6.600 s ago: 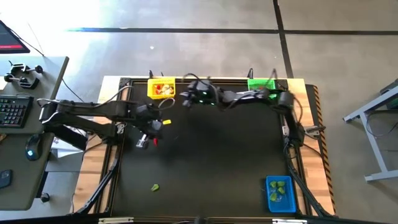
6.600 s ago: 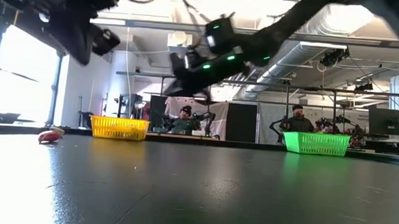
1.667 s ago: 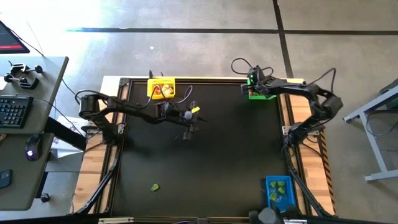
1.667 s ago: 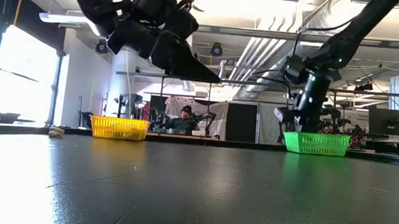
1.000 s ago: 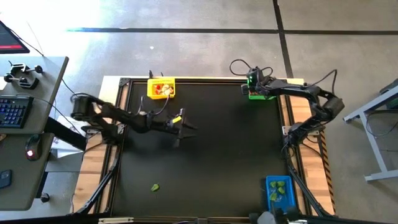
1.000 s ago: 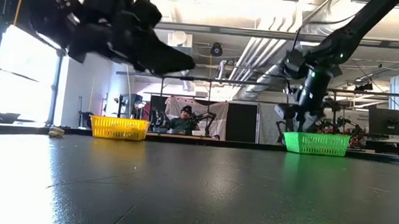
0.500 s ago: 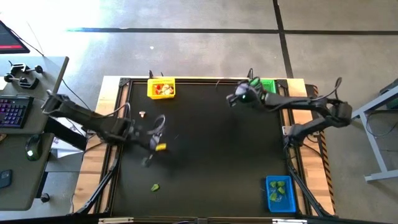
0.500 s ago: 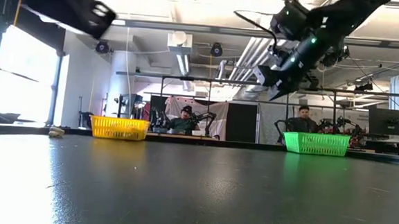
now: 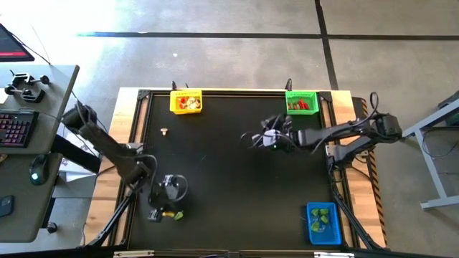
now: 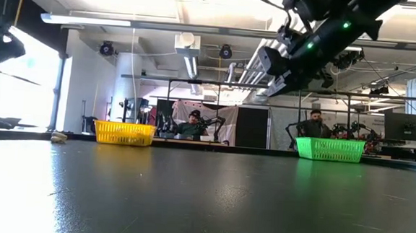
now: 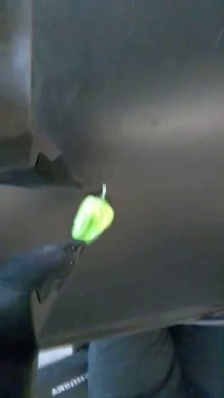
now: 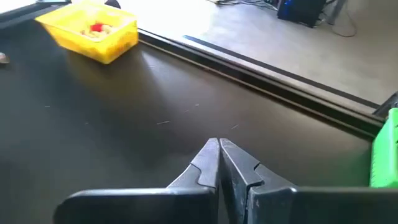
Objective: Sort produce into baskets
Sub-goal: Put the green bell pepper into the blue bin
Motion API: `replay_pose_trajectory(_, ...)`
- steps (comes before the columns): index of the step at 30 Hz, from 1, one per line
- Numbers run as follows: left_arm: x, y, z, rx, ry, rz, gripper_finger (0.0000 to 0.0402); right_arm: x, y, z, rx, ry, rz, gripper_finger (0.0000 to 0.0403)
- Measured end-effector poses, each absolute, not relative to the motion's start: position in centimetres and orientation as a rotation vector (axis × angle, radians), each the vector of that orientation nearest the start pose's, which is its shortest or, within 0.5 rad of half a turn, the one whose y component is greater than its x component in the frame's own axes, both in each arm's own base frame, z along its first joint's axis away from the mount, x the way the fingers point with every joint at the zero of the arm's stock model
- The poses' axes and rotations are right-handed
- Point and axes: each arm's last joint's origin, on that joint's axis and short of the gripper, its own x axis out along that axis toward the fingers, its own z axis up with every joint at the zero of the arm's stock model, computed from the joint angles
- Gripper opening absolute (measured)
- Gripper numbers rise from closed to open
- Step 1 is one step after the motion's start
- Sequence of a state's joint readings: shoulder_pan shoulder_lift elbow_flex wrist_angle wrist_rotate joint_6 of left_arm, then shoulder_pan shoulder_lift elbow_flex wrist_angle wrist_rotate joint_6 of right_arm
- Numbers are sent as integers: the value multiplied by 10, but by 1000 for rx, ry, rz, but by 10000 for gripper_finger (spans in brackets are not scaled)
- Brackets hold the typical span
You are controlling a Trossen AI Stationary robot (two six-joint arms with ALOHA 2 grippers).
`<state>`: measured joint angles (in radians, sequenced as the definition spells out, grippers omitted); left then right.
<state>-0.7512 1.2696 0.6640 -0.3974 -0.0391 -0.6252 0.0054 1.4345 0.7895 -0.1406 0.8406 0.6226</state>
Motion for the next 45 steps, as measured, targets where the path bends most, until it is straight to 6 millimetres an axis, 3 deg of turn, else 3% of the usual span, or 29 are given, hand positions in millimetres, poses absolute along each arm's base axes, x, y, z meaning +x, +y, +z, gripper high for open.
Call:
replay_pose_trajectory(8,171,-184,157,-347,1154,-239,191,278,4,204,279,427,-912,0)
replay_pose_trajectory(13,168,-194,139,-382,1217,-176,202,278,18,205,252,405,-892,0)
replay_pose_trajectory(20,170,-198,134,-430,1179,-87,203,276,31,206,224,391,-877,0)
replay_pose_trajectory(25,169,-196,133,-384,1162,-65,162,275,38,206,224,391,-852,0)
replay_pose_trajectory(32,170,-193,132,-234,1096,-73,18,276,48,206,216,419,-765,0)
replay_pose_trajectory(36,178,-190,134,-127,1007,-90,15,285,59,212,258,446,-492,0)
replay_pose_trajectory(40,201,-182,141,-53,845,-94,5,300,77,216,266,368,-213,3)
replay_pose_trajectory(45,231,-165,154,83,664,-120,2,311,95,210,250,302,-26,53)
